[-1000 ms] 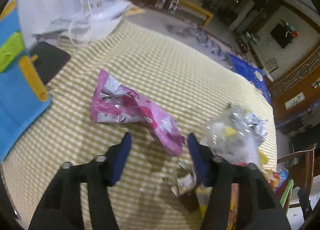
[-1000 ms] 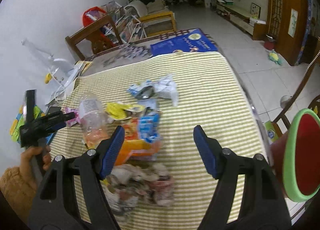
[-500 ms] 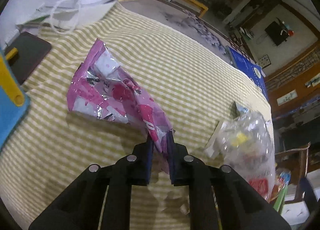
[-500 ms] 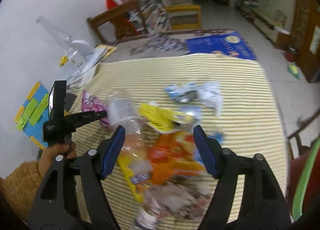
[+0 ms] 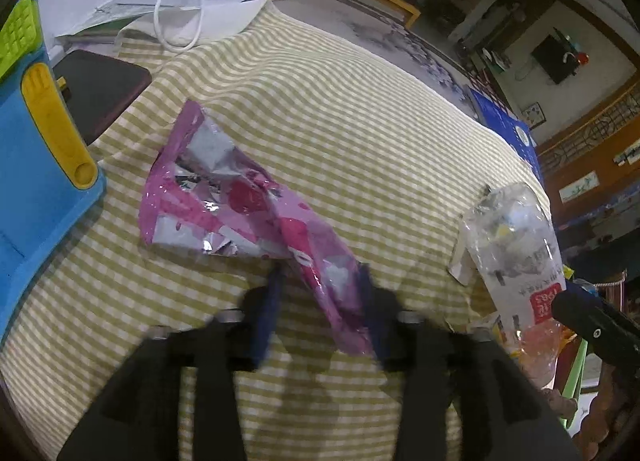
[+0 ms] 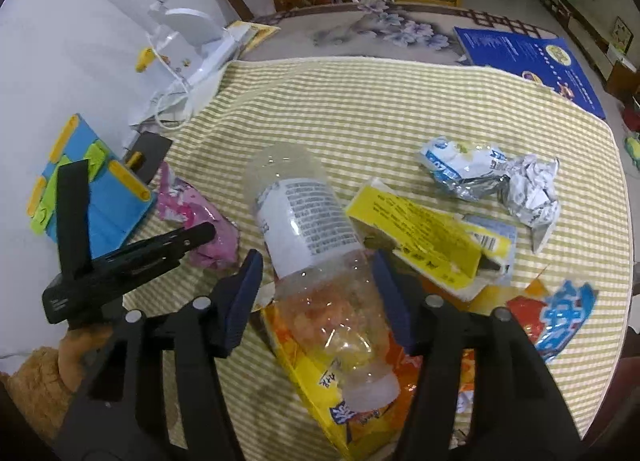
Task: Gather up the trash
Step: 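Grasp the pink candy bag with the left tool while the right tool grasps the plastic bottle, then carry bag and bottle to the red bucket and release both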
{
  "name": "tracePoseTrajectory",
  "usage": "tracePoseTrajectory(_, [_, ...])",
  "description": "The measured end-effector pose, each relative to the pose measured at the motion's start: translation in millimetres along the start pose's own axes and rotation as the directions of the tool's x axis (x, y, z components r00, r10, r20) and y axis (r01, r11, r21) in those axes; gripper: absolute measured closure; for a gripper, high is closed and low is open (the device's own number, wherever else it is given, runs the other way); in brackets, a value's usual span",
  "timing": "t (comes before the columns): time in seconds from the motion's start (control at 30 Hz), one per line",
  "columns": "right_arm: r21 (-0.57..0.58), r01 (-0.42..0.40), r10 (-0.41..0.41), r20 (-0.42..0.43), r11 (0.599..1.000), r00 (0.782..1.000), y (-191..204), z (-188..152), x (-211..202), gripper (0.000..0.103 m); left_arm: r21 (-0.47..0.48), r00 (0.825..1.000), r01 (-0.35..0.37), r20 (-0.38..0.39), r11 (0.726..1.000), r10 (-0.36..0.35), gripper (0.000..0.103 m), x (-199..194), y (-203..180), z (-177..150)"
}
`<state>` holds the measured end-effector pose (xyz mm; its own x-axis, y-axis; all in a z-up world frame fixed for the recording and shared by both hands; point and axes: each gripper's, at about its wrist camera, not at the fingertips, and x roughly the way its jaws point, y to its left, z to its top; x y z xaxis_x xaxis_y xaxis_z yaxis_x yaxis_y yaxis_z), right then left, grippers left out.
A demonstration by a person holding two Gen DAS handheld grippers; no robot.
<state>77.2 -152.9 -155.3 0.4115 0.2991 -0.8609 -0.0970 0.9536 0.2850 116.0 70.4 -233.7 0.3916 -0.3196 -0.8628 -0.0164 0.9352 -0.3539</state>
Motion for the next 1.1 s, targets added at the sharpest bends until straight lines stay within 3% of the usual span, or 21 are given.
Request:
tracePoseTrajectory(0.1, [0.007,0.01,-0.01,-0.027,1.0,1.0,-4,0,9,0.041,-0.033,1.0,0.0,-0.019,0.999,0.0,0.057,7,5,0])
tracePoseTrajectory(0.2, [0.009,0.011,-0.011,-0.04,1.0,0.999,-7,-3,13,0.042,-0.045,1.0,-0.001,-0.028,0.999,0.0,0.059,10,5,-2])
tracePoseTrajectory(0.23, [0.005,0.015,-0.015,-0.044,1.0,0.999,-7,-4,14,0.049,-0.039,1.0,-0.005,-0.027,0.999,0.004,0.059,11,3,-2])
tracePoseTrajectory(0.3, [0.004,0.0,0.0,-0.062,1.0,0.998,-7,-5,17,0.07,-0.033,1.0,0.0,-0.03,0.999,-0.001,0.079,13,0,-1])
tracePoseTrajectory(0.37, [0.011,0.002,-0.001,-0.053,1.0,0.999,-8,-7,15,0.071,-0.028,1.0,-0.011,-0.022,1.0,0.01,0.08,10,-4,-1])
tracePoseTrajectory(0.73, [0.023,-0.012,0.009,0.118,1.0,0.993,-7,-8,-40,0.072,0.068,0.994,-0.033,0.111,0.997,0.025,0.084,-35,-29,2])
tracePoseTrajectory(1.1, [0.054,0.01,-0.026,0.304,0.999,0.952,-18,-27,-115,0.072,0.253,0.97,-0.004,0.237,0.968,-0.058,0.084,-92,-98,-15])
